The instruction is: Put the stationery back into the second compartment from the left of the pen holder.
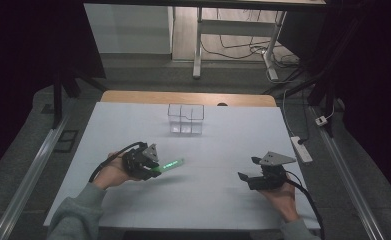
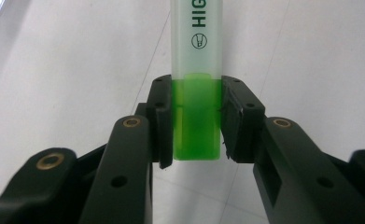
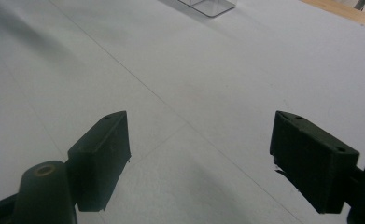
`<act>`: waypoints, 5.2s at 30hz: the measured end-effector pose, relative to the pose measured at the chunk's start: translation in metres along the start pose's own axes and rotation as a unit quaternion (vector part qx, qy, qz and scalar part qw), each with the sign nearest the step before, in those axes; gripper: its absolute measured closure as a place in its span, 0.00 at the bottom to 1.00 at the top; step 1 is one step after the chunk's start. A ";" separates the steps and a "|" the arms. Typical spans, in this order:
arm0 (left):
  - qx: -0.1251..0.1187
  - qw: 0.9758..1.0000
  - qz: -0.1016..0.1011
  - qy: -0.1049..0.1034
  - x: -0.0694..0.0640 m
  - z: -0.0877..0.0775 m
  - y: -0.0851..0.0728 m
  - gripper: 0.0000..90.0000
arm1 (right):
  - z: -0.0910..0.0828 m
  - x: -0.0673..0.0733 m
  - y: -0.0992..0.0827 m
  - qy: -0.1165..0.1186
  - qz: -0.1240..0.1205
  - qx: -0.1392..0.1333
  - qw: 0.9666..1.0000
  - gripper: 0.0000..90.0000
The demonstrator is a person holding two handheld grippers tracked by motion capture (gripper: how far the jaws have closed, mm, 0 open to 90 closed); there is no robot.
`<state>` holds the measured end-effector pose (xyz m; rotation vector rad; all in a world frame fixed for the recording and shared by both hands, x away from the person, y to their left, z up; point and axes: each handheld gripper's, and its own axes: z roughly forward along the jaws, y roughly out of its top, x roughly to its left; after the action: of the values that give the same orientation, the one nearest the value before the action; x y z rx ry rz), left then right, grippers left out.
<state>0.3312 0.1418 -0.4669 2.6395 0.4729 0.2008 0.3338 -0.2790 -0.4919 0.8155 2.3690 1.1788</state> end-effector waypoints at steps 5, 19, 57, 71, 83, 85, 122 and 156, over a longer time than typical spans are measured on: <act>-0.003 1.000 0.006 0.001 -0.001 0.002 0.007 0.74 | 0.002 0.002 0.001 0.000 -0.003 0.001 1.000 0.22; -0.010 1.000 0.026 0.002 -0.004 0.006 0.026 0.74 | 0.004 0.006 0.005 0.003 -0.013 0.003 1.000 0.22; 0.000 0.998 0.062 0.001 -0.012 0.030 0.060 0.74 | 0.020 0.023 0.030 0.034 -0.042 -0.011 0.998 0.22; 0.009 0.997 0.079 -0.002 -0.015 0.036 0.068 0.74 | 0.040 0.037 0.049 0.066 -0.071 0.011 0.995 0.23; 0.011 0.996 0.087 -0.009 -0.017 0.041 0.073 0.74 | 0.052 0.046 0.060 0.088 -0.093 0.027 0.991 0.25; 0.015 0.996 0.089 -0.011 -0.017 0.042 0.074 0.74 | 0.053 0.047 0.061 0.090 -0.096 0.032 0.991 0.25; 0.014 0.994 0.102 -0.028 -0.024 0.048 0.081 0.74 | 0.092 0.079 0.078 0.133 -0.267 0.180 0.937 0.65; -0.144 0.985 -0.093 -0.005 0.011 0.027 0.033 0.30 | 0.075 0.066 0.080 0.121 -0.223 0.102 0.962 0.73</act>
<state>0.3569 0.1070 -0.4749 2.2995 0.6335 0.1816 0.3515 -0.1535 -0.4751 0.1713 2.7096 0.8970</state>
